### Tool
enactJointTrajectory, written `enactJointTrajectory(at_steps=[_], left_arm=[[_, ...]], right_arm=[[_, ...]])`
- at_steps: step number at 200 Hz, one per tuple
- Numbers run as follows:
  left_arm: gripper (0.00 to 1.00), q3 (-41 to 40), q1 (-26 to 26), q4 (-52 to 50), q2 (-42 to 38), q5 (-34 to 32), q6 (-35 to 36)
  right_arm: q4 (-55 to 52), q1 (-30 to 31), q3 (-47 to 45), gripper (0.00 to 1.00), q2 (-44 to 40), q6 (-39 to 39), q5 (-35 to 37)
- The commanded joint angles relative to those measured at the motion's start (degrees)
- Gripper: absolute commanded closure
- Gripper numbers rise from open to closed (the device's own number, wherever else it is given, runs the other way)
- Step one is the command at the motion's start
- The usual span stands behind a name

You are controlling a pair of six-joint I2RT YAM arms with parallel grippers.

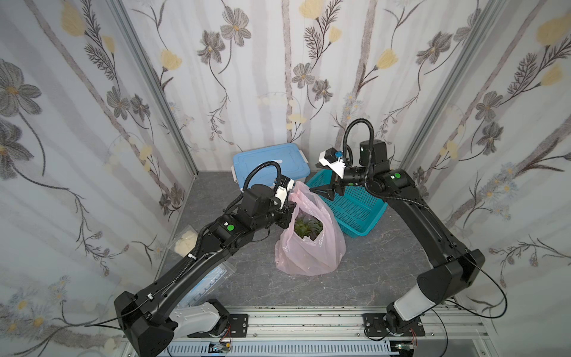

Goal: Place the pineapple into a plastic bag & tie a knot
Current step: Cross the plastic bag at the center of the board.

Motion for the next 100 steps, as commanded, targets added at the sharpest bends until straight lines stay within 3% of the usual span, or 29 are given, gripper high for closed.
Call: enactJointTrajectory(at_steps=[1,37,77,100], left_arm=[[1.00,-0.84,0.06,-0.68,-1.10,-2.60,0.97],[1.00,-1.92,0.06,-0.64,-2.30,-5.09,-0.06],[1.00,-2.67,0.06,-0.15,-3.09,-5.80,-0.47],[1.00,-2.71,0.06,-0.06,-3.05,-5.86,-0.31]], right_arm=[[-5.06,0.99,6.06,0.00,4.49,-4.90,-5.96],[-5.07,2.79,9.13,0.00,9.22,2.14,-8.36],[-6.48,4.14,14.51,0.00,14.07,8.95,-0.68],[-8.44,4.53,14.96,0.00,15.12,9.56,-1.40]])
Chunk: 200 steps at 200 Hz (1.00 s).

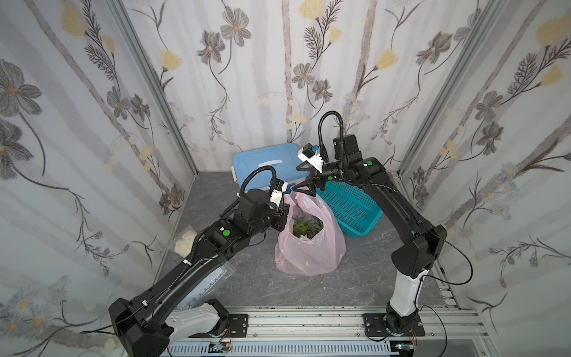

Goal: Place the pineapple into a plastic bag & tie a knot
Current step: Cross the plastic bag at the center of the board.

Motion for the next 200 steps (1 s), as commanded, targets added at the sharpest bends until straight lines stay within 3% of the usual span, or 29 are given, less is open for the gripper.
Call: enactJointTrajectory(at_steps=[1,48,88,104,124,148,171,200], left_arm=[[1.00,-0.10,0.01,0.76,-0.28,-0.87,0.31],[1.00,0.00,0.06,1.22,-0.04,-0.97,0.31],[1.00,-0.07,0.06,1.25,-0.03,-1.52,-0.11],[1.00,-0.40,0.06,1.67,-0.32,-2.01,-0.52],[1.00,-1.17,0.06,2.84,-0.86,-2.51,-1.31],[1.00,-2.50,0.09,4.62,-1.51,-2.03,-1.50],[1.00,-3.71,0.48,9.53,-2.33,4.41,-0.70],[1.00,-6.27,1.00,16.99,-3.07,9.64,-0.40]], right_arm=[[-2.46,0.42,0.77,0.00,1.05,2.63,0.40],[-7.93,1.30,0.69,0.04,1.62,3.45,-1.22],[-10.18,1.58,0.69,0.29,1.73,2.79,2.72],[-11.42,1.66,0.73,0.53,1.39,1.41,4.44],[-11.86,1.58,0.73,1.00,0.55,0.17,3.96],[-11.22,1.67,0.69,1.00,-1.32,0.51,3.29],[-10.36,1.59,-0.75,1.00,-3.84,0.63,5.18],[-4.70,1.59,-9.41,1.00,-9.71,1.10,8.23]])
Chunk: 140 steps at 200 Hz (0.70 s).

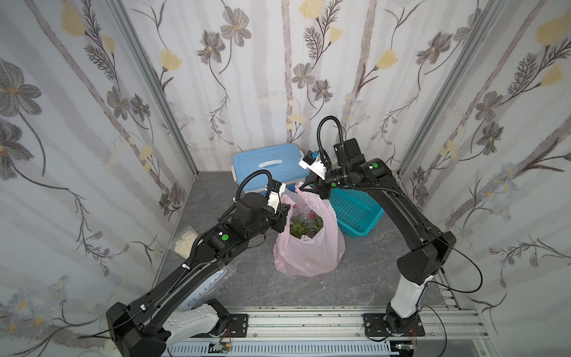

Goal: Place the pineapple into a plastic bag & tie a knot
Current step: Cross the plastic bag at the center of the board.

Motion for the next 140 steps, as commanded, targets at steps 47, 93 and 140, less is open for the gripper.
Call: enactJointTrajectory(at_steps=[47,93,140], left_arm=[[0.78,-3.45,2.70,9.41,1.59,5.73,1.59],[0.38,-5.86,2.98,-2.89,-7.04,1.52,6.36],[0.01,-0.56,3.15,-22.94,-12.26,-7.64,6.64]], right_arm=[[18.35,-0.07,-19.74,1.00,-11.83,2.74,2.27],[19.71,-0.23,-20.45,1.00,-11.72,3.39,2.86],[19.70,-0.66,-20.72,1.00,-12.51,3.28,2.08]])
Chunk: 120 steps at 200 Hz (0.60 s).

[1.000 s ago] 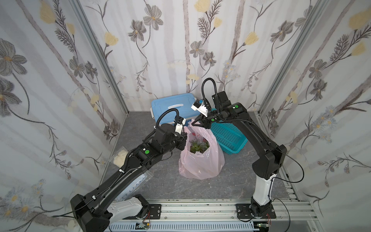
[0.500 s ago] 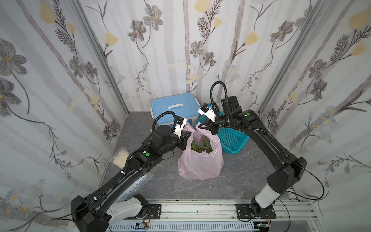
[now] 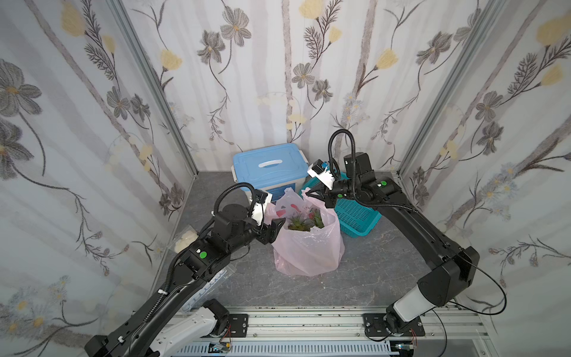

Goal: Place the pineapple into a plastic bag & tie a knot
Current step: Cross the plastic bag at the center of the board.

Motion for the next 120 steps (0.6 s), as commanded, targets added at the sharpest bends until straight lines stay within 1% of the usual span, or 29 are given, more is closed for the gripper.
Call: enactJointTrajectory(at_steps=[1,11,29,42,57,80,88,95,105,113,120], left_arm=[[0.00,2.86,0.18,-12.45,-0.25,-7.08,0.82],[0.00,4.07,0.40,-14.48,0.11,-8.62,-0.85],[0.00,5.61,0.97,-14.65,0.75,-8.20,-3.39],[0.00,7.05,2.11,-14.84,1.49,-6.70,-4.76],[0.00,9.34,4.96,-15.61,2.40,-1.99,-5.91],[0.00,14.02,9.33,-15.47,5.01,9.16,-7.48],[0.00,16.44,10.17,-15.92,6.73,13.69,-7.71],[0.00,18.85,10.42,-17.00,8.32,15.32,-7.90],[0.00,22.20,10.62,-19.59,10.36,13.37,-8.28],[0.00,23.49,11.00,-22.42,11.70,8.58,-9.39],[0.00,26.69,11.84,-25.29,12.71,2.83,-11.17]], right_arm=[[2.86,0.00,-0.06,1.00,-0.74,-0.10,-1.15],[3.00,-0.06,-0.28,1.00,-0.86,-0.10,-1.35],[3.01,-0.04,-0.76,1.00,-1.18,-0.14,-1.53],[3.17,-0.06,-1.11,1.00,-1.32,-0.16,-1.50],[3.78,-0.29,-1.61,1.00,-1.65,0.41,-1.62],[6.00,-1.65,-2.97,1.00,-2.15,3.66,0.60],[6.56,-2.27,-3.51,1.00,-2.31,4.87,1.57],[6.82,-2.93,-3.95,1.00,-2.40,5.86,2.59],[6.93,-3.77,-4.63,1.00,-2.78,6.18,2.76],[7.46,-4.19,-5.49,1.00,-3.45,6.21,2.94],[8.22,-4.44,-6.43,1.00,-4.17,6.62,3.20]])
